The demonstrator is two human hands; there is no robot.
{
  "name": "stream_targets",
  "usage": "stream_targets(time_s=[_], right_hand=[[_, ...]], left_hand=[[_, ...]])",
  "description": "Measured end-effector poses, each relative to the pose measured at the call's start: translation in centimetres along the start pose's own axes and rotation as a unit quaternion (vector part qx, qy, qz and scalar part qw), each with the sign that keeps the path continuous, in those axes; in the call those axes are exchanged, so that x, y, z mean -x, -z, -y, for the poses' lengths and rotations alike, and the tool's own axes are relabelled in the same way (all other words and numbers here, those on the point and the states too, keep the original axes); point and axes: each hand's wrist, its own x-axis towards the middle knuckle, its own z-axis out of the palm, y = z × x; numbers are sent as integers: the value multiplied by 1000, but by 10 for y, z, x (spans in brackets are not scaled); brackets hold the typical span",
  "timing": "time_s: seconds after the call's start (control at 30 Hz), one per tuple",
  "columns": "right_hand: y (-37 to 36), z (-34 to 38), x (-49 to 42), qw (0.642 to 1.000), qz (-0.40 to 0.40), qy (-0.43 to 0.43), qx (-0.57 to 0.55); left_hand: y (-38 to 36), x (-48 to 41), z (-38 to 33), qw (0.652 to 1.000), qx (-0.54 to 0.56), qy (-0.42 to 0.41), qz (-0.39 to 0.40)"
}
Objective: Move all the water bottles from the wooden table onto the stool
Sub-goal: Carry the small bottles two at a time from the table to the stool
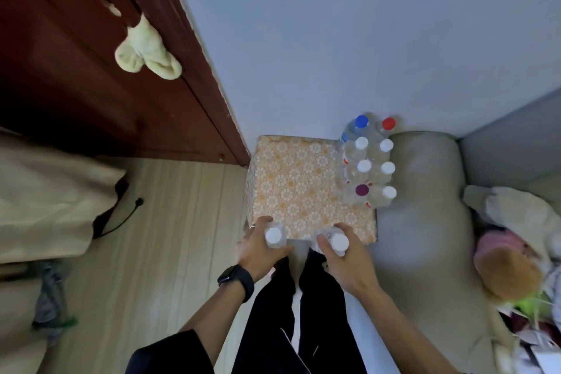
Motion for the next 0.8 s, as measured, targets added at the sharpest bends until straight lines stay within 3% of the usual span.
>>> stream_targets(time_s=[0.23, 0.43, 0.6, 0.8], right_hand=[[-33, -23, -92, 998, 39, -11, 49], [-40, -31, -114, 997, 34, 9, 71], [-29, -28, -115, 988, 64, 13, 143], [-9, -21, -108, 962, 10, 109, 250]], left_hand=[[-40, -80, 10, 999, 28, 16, 28], [-57, -100, 10, 999, 33, 37, 17], [-40, -97, 8, 997, 17, 42, 62], [-29, -89, 5, 996, -77, -52, 16]])
